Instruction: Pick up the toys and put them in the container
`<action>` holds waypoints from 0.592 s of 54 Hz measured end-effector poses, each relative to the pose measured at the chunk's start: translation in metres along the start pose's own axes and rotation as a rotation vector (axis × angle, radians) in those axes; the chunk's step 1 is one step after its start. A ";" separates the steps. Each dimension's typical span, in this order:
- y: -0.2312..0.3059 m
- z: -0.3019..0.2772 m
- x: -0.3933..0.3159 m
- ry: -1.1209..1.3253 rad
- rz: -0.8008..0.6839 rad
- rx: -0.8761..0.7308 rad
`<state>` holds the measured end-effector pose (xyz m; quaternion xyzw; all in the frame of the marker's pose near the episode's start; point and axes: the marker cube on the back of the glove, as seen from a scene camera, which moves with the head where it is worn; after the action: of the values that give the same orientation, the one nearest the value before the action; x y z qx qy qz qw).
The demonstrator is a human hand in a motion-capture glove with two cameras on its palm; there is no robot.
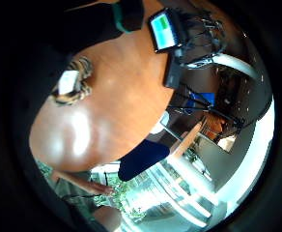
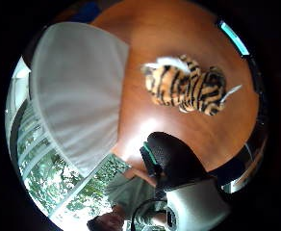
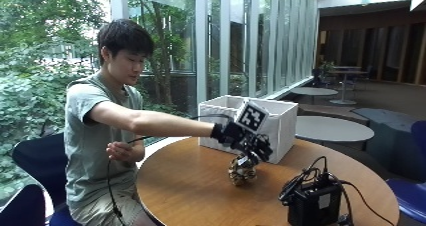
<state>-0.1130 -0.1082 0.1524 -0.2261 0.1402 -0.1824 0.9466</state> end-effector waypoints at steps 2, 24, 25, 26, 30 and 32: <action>-0.006 0.024 0.009 0.097 -0.072 -0.023; -0.058 0.102 -0.089 -0.133 0.047 0.192; -0.058 0.101 -0.093 -0.168 0.025 0.209; -0.057 0.101 -0.094 -0.188 0.016 0.223; -0.057 0.098 -0.078 -0.242 0.097 0.253; -0.057 0.095 -0.068 -0.281 0.141 0.250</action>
<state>-0.1565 -0.0918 0.2737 -0.1197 -0.0016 -0.0984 0.9879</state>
